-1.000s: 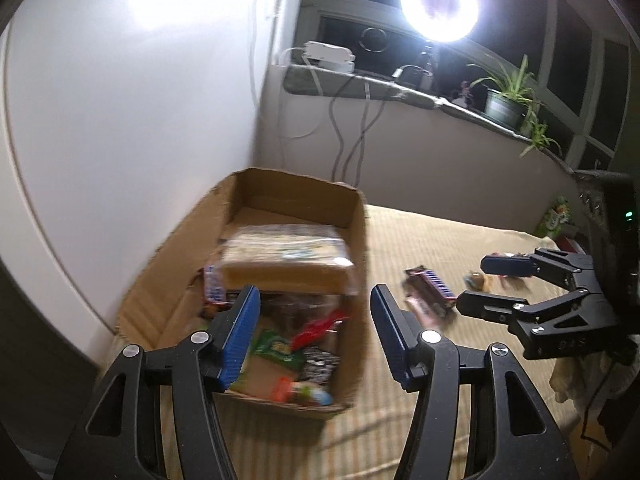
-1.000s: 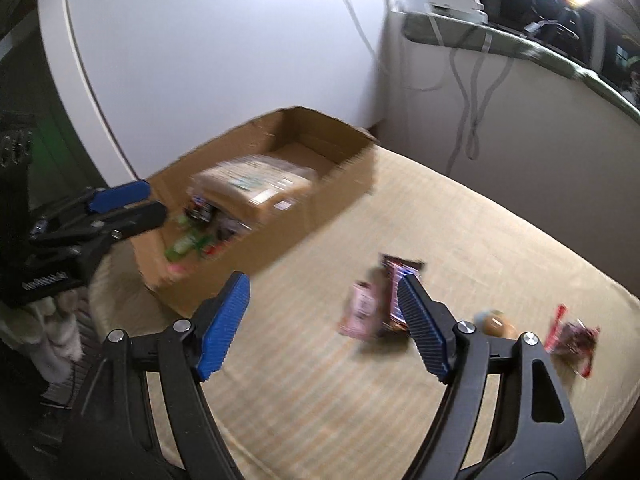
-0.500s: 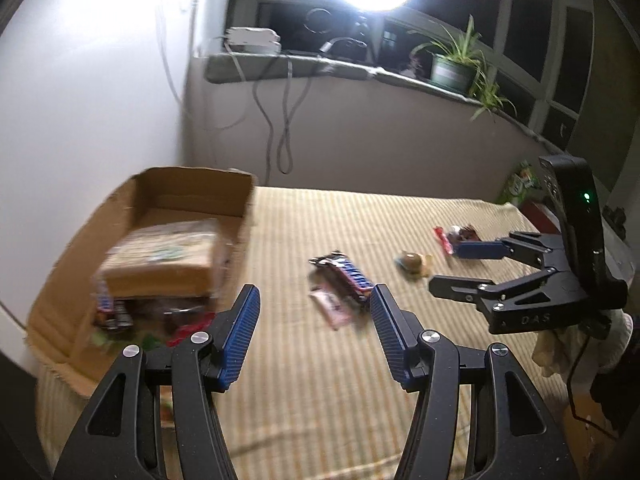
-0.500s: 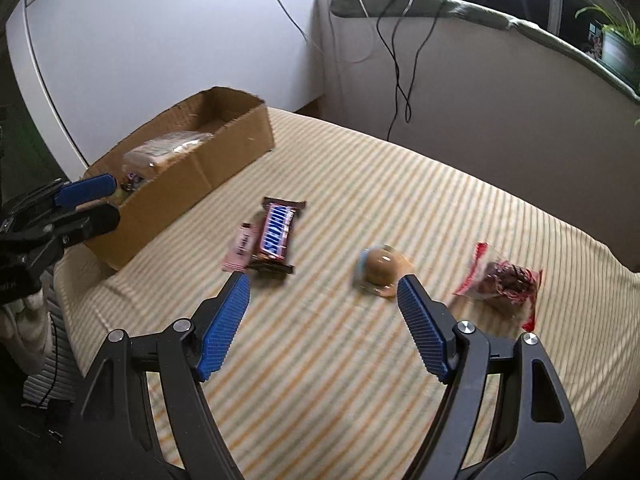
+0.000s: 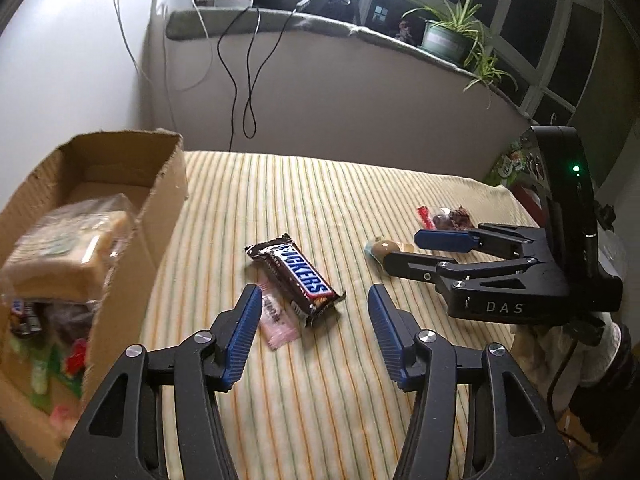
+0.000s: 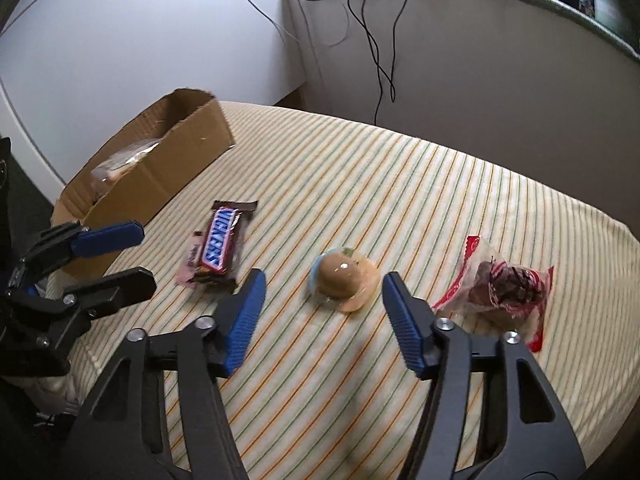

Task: Organize snacks
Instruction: 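Move both open tools back to the Snickers bar and pudding cup, then grasp the Snickers bar with left tool while right tool grasps the brown pudding cup, then carry the Snickers bar and pudding cup over the box and lower them in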

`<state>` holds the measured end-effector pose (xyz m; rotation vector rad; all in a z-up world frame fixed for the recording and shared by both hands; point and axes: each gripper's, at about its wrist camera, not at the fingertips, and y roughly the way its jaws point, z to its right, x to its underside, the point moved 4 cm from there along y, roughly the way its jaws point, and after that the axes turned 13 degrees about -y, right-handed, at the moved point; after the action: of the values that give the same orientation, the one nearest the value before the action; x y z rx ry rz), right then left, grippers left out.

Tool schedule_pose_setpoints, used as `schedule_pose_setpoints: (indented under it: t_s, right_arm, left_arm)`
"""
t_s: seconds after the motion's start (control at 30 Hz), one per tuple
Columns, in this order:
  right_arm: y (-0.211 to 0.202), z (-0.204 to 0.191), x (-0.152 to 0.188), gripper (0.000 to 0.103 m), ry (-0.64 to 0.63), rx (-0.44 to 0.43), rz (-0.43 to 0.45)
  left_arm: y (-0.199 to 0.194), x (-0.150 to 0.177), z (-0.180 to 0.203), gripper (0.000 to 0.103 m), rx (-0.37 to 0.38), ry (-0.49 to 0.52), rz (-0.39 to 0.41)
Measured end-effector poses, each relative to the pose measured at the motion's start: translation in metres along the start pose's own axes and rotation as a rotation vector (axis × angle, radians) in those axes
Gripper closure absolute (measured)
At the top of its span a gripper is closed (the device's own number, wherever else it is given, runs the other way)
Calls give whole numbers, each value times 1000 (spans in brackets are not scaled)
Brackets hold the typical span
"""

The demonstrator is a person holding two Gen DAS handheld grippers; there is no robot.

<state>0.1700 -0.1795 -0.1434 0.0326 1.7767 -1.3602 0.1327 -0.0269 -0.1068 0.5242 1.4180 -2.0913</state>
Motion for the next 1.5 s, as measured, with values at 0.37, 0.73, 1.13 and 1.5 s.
schedule_pose_setpoints:
  t_s: [0.37,0.73,1.13,1.5]
  right_arm:
    - [28,-1,-1,45,-31,34,-49]
    - [27,5,0,60,-31,52,-56]
    - [20,0,-1,67,-41,72,-48]
    - [4,-7,2,72,-40,80,-32]
  left_arm:
    - [38,-7,-1,54,-45,-2,-49]
    - [55,-3,7,73,-77,51,-81]
    - [57,-3,16,76,-101,100,-71]
    - [43,-1,21,76,-83,107,-45]
